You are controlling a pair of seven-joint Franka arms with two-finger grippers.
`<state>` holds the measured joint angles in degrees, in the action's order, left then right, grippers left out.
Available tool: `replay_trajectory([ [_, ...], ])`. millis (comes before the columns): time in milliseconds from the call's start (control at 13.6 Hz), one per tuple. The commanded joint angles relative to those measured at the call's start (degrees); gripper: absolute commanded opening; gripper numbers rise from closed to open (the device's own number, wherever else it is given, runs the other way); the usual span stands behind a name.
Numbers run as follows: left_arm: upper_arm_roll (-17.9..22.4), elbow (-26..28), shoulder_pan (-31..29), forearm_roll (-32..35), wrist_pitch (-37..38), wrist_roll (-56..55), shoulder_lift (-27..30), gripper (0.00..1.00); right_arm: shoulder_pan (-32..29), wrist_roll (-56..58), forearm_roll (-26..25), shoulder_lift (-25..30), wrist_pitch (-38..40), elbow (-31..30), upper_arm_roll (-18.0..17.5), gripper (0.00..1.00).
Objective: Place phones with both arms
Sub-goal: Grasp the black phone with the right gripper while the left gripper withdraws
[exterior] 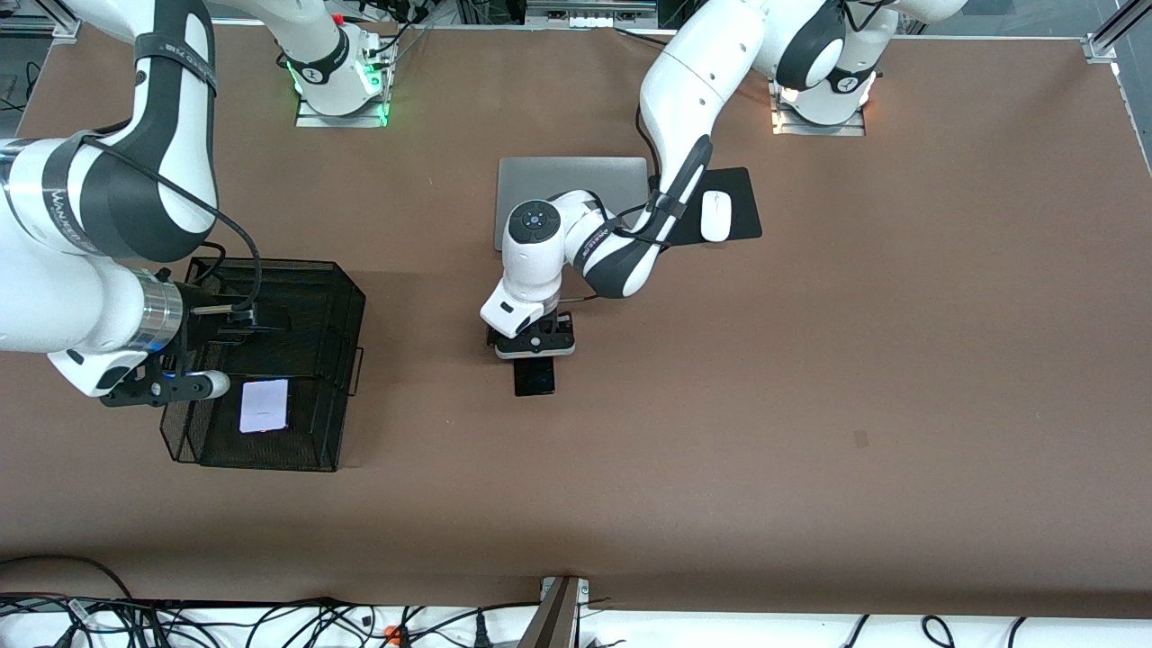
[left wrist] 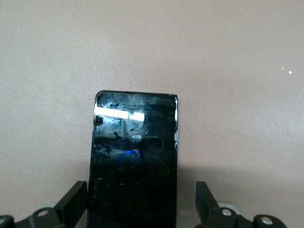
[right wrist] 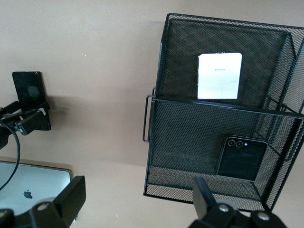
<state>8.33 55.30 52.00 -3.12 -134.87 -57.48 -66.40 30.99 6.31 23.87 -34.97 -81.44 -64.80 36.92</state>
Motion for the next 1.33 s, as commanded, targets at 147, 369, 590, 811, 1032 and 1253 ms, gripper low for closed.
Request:
replay_trajectory([
  [147, 0.9, -2.39, -4.18, -1.98, 8.02, -0.26, 5.21, 1.0, 4.5, -7.44, 0.3, 1.92, -0.12, -1.82, 0.09, 1.0],
  [369, 0.11, -0.73, -10.67, -2.41, 17.14, 2.71, 11.37, 1.0, 9.41, -14.01, 0.48, 1.83, -0.91, -1.55, -0.09, 1.0],
  [590, -0.33, 6.63, -17.53, -2.77, 26.39, 14.03, 18.39, 1.0, 17.49, -21.5, 0.47, 0.87, -6.69, -1.55, -0.26, 0.99],
  [811, -0.16, 13.76, -25.69, -2.24, 34.64, 29.38, 25.86, 1.0, 24.88, -29.5, 1.0, -4.04, -15.64, -1.99, -1.75, 0.99],
  [1032, 0.28, 15.45, -34.57, -1.54, 42.91, 44.35, 32.37, 1.0, 26.84, -30.75, 1.09, -7.65, -25.04, -6.8, -5.17, 0.99],
  [1253, 0.37, 15.45, -40.47, -0.22, 48.89, 52.19, 37.91, 1.0, 26.93, -30.75, 1.09, -9.59, -34.8, -14.8, -9.22, 0.99],
])
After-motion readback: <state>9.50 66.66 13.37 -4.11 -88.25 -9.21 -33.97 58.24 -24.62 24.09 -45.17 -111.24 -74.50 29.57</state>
